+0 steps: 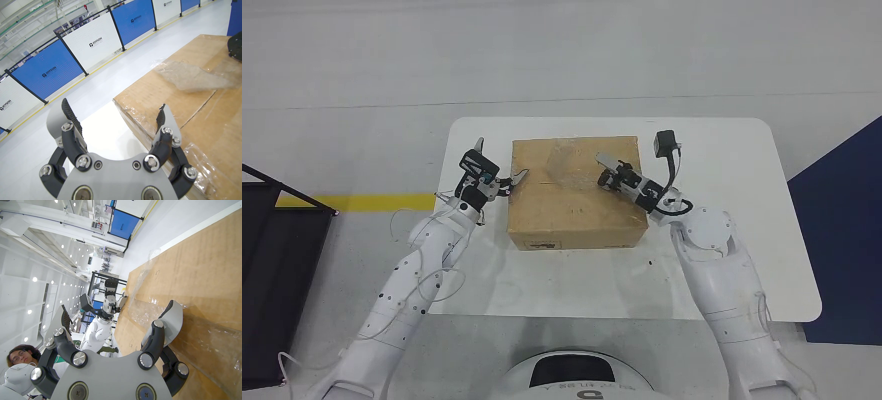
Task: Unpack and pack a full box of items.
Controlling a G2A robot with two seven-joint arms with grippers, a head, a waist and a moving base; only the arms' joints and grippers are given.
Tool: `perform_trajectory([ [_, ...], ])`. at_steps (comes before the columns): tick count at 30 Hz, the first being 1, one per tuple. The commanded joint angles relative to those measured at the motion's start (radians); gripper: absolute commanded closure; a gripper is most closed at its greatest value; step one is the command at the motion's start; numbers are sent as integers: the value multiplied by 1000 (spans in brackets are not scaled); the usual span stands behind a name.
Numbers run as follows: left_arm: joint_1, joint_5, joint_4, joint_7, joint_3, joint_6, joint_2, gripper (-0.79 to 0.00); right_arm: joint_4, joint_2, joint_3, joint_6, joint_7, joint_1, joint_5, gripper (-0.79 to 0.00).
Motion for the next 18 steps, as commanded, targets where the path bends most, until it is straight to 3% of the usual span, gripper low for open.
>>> perform_trajectory([
  [1,0,0,0,0,0,0,0,-785,0,0,0,0,0,0,0,-785],
  [18,25,-36,-31,44,-35,51,-2,-785,161,-19,-126,77,64,145,172,-785],
])
